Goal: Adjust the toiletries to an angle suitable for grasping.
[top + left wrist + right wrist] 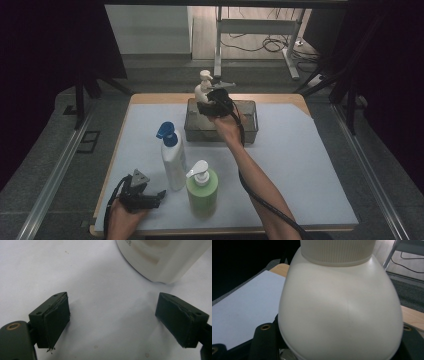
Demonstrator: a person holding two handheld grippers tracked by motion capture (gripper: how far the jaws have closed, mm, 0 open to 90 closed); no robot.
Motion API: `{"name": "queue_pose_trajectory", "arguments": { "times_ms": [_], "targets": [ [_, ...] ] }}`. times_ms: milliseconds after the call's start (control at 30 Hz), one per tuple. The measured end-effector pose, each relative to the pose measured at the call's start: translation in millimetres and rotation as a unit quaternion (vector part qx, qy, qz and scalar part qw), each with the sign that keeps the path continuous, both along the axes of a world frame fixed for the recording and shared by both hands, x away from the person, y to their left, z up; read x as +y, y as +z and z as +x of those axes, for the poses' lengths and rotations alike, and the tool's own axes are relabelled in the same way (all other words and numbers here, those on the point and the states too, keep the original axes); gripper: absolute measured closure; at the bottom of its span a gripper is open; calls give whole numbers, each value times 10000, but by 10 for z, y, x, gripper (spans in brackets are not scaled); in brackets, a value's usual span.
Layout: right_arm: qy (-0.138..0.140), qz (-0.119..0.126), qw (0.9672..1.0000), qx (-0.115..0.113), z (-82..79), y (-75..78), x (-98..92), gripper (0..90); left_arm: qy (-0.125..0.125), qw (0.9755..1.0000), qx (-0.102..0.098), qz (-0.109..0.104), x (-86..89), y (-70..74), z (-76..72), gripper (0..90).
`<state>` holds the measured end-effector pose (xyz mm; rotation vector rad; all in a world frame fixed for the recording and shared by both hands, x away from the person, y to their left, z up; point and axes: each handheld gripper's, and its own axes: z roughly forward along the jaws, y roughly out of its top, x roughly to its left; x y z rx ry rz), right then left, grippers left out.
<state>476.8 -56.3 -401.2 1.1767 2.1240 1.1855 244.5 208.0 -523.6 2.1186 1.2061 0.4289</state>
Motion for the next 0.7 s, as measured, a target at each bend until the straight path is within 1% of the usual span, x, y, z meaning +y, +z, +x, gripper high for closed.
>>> {"name": "queue_pose_trajectory", "arguments": {
  "times_ms": [367,467,567,600,700],
  "targets": [
    [-10,-34,10000,77,-38,-130,11,365,2,10000,-3,1,0,0,0,121],
    [-32,28,9999,117,-37,-177,-22,363,1,10000,-5,4,0,0,0,122],
    [-25,39,9999,122,-47,-179,-34,362,-2,10000,-3,3,0,0,1,122],
    [17,-7,9999,107,-54,-181,-36,360,2,10000,-3,3,-1,0,0,122],
    [31,-25,9999,104,-66,-186,-38,356,2,10000,-4,4,-1,0,-1,122]
  ]
}}
